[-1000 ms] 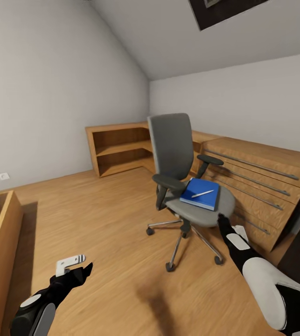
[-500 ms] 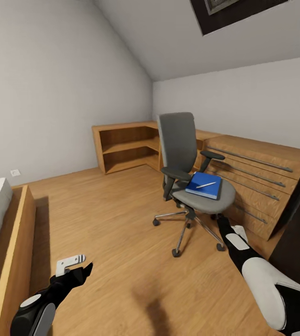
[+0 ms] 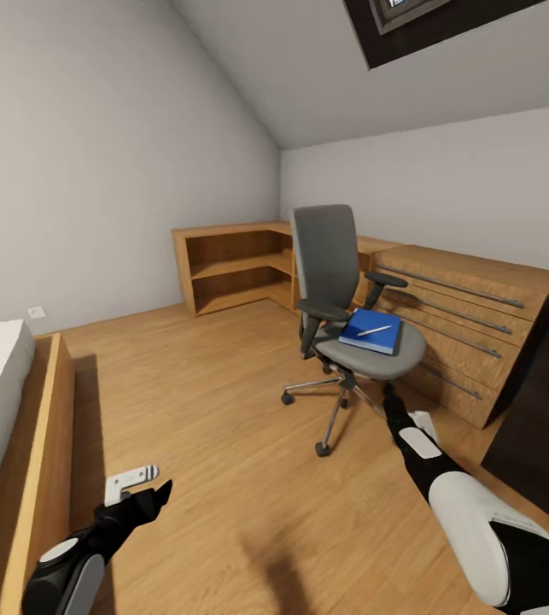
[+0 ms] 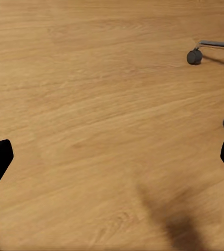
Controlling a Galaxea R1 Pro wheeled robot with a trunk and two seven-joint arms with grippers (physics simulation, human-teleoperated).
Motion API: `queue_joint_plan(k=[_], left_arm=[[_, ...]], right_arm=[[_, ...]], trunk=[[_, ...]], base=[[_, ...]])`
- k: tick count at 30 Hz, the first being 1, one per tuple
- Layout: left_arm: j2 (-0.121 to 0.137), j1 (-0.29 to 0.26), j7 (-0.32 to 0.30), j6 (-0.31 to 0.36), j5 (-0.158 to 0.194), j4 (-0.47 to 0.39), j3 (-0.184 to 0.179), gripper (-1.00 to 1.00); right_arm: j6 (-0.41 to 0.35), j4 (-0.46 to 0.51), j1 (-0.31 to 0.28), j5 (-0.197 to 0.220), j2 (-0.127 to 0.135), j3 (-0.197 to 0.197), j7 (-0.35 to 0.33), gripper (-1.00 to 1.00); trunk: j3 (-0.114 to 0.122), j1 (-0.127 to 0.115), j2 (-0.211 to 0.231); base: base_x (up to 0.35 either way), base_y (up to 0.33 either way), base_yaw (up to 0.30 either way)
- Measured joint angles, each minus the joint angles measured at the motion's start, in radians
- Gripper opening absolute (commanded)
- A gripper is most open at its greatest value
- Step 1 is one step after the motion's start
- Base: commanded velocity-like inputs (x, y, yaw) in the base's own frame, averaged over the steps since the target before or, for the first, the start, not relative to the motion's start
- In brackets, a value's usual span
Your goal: In the bedroom, organize the workspace by keeping the computer under the desk, ensuring the monitor is on the desk, placing the keyboard on the desk next to the monitor, placing the mouse on the desk next to the keyboard, moving the folder from the swivel chair onto the desk next to the mouse, stacking the notebook on top of the folder with the pen on top of the notebook, and positioning the swivel chair next to the desk.
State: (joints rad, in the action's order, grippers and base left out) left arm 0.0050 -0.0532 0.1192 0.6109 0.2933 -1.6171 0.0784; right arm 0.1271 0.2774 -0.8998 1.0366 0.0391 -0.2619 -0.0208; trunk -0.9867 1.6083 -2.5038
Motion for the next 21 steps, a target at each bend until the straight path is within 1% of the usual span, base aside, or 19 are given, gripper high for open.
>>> queue_joint_plan(k=[2,4,7,19,21], left_arm=[[-0.007,0.0,0.001,-0.001,0.0,0.0,0.0,1.0],[-0.008,0.0,0.001,0.0,-0.001,0.0,0.0,1.0],[-0.007,0.0,0.001,0.0,0.0,0.0,0.002,1.0],[-0.006,0.0,0.001,0.002,0.0,0.0,0.004,1.0],[-0.006,0.0,0.001,0.002,-0.001,0.0,0.004,1.0]], right_arm=[[0.0,0.0,0.0,-0.006,-0.011,0.001,-0.01,1.0],[0.0,0.0,-0.001,-0.005,-0.019,0.0,-0.013,1.0],[0.0,0.0,0.0,-0.004,-0.019,0.0,-0.003,1.0],[0.0,0.0,0.0,-0.003,-0.019,0.0,0.0,1.0],[0.0,0.0,0.0,-0.003,-0.019,0.0,0.0,1.0]], trunk=[[0.004,-0.001,0.0],[0.011,-0.001,0.001],[0.023,-0.003,0.001],[0.07,-0.008,0.004],[0.076,-0.016,0.018]], base=[[0.0,0.0,0.0],[0.0,0.0,0.0],[0.0,0.0,0.0],[0.0,0.0,0.0],[0.0,0.0,0.0]])
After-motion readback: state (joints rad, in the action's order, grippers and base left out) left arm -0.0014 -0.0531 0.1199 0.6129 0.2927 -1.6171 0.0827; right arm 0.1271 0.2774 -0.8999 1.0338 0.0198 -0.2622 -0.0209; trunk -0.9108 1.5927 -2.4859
